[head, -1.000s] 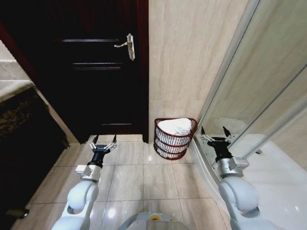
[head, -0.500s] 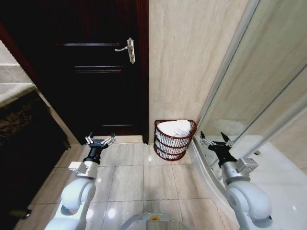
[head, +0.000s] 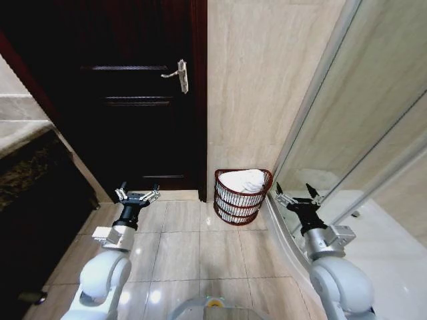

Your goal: Discard the used towel into the hamper.

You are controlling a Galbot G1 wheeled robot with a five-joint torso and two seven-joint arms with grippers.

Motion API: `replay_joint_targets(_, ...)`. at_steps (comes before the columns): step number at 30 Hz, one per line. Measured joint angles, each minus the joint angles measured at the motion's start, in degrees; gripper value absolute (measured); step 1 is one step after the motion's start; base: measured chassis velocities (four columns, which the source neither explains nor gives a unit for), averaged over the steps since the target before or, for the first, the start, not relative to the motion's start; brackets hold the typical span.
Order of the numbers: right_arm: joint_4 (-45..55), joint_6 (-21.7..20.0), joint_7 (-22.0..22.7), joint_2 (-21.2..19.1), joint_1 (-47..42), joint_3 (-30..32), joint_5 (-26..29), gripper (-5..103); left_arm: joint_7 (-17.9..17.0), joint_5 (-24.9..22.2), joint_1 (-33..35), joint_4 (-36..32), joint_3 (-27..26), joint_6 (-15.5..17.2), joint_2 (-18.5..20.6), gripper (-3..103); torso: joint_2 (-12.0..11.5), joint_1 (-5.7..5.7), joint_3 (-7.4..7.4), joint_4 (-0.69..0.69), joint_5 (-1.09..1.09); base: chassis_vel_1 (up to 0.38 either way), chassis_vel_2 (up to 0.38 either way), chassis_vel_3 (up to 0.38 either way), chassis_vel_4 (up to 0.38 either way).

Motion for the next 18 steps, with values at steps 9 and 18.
replay_joint_targets(9, 0.16, 0.16, -0.64, 0.8, -0.56, -0.26, -2.4, 100, 0.72, -0.15, 0.09, 0.44, -0.11, -0.56, 0.04, 100, 2.23, 0.9, 1.33, 0.0, 0.0, 0.0, 0.0, 0.0, 0.0)
replay_joint_targets(18, -0.18, -0.29, -1.59, 1.57, -0.71, -0.95, -5.26, 100, 0.97, -0.16, 0.05, 0.55, -0.05, -0.54, 0.06, 100, 4.43, 1.8, 2.63, 0.0, 0.01, 0.0, 0.0, 0.0, 0.0)
